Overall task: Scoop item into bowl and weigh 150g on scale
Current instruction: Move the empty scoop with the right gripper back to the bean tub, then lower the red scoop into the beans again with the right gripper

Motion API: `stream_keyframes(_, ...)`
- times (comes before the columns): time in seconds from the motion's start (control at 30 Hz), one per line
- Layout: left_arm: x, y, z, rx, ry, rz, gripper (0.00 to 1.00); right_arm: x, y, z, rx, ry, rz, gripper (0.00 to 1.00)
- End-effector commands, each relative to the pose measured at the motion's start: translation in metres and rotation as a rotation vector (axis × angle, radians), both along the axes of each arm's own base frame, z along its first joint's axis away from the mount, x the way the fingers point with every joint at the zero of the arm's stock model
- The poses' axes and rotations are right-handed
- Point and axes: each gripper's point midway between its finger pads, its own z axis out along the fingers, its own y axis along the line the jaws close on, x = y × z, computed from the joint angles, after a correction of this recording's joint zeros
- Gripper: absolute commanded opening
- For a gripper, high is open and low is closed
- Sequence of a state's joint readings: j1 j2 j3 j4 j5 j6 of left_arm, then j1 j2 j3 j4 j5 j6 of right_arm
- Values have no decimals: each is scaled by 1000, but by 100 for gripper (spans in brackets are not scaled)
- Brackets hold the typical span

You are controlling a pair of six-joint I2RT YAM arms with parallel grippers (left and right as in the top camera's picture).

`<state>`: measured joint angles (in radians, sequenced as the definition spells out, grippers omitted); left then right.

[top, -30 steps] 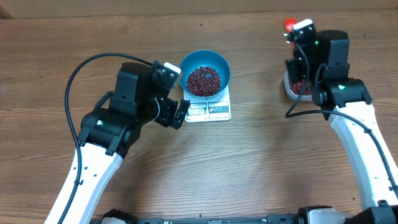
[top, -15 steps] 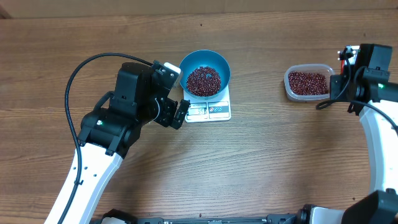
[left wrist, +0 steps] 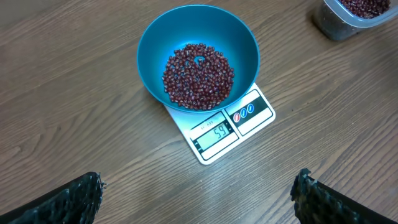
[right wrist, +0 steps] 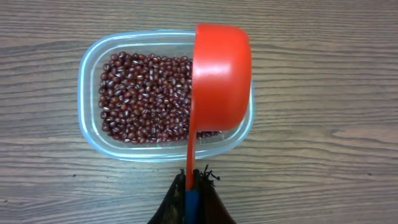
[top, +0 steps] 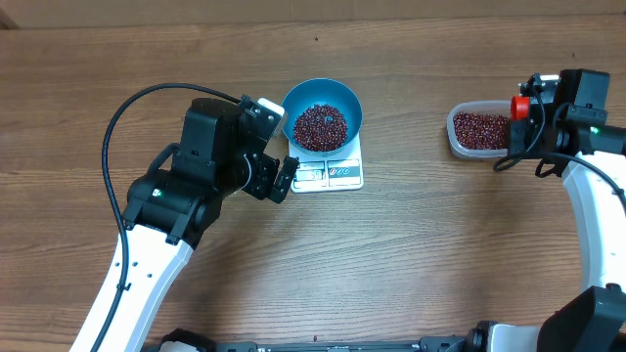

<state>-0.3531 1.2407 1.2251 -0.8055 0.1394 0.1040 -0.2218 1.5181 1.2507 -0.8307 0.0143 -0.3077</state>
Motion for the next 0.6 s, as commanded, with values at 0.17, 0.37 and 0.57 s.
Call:
stream_keyframes(0.17, -3, -2, 7, -21, -12, -8, 100, -4, 15, -46, 83, 81, 49, 4)
stream_keyframes(0.37, -3, -2, 6, -20, -11, -8, 100, 1, 6, -52, 44, 85, 28, 4)
stream_keyframes(0.57, -3, -2, 6, -20, -11, -8, 100, 4, 1, -70, 32, 121, 18, 4)
